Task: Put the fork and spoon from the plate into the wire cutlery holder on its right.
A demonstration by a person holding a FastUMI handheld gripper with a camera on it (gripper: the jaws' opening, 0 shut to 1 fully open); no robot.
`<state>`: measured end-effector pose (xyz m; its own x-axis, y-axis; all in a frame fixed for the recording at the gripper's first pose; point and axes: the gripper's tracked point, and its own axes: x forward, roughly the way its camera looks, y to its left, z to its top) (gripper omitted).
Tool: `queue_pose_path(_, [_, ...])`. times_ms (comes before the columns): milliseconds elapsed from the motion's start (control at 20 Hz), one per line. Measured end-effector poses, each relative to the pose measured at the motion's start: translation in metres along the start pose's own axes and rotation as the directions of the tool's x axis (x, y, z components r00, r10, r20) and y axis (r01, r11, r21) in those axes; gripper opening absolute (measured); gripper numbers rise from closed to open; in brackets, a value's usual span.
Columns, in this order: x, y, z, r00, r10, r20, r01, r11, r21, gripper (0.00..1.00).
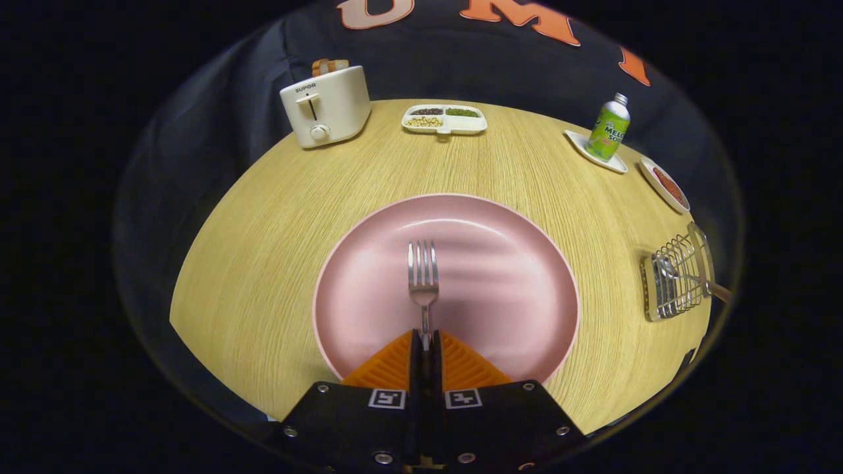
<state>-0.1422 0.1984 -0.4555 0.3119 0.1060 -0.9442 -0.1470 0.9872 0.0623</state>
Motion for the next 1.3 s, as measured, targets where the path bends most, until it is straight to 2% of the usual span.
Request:
queue_pose_path(200, [-0.019, -0.007, 0.019, 0.997, 0.04, 0.066, -0.039, 0.999, -0.009, 0.05])
queue_pose_path(600, [-0.078, -0.065, 0.07, 0.978, -0.004, 0.209, -0.006, 0.999, 0.048, 0.05])
queue_pose_path(950, [-0.134, -0.149, 0.094, 0.946, -0.13, 0.298, 0.099, 0.988, 0.114, 0.05])
queue_pose_path(1300, [-0.168, -0.226, 0.093, 0.929, -0.234, 0.289, 0.19, 0.967, 0.171, 0.05])
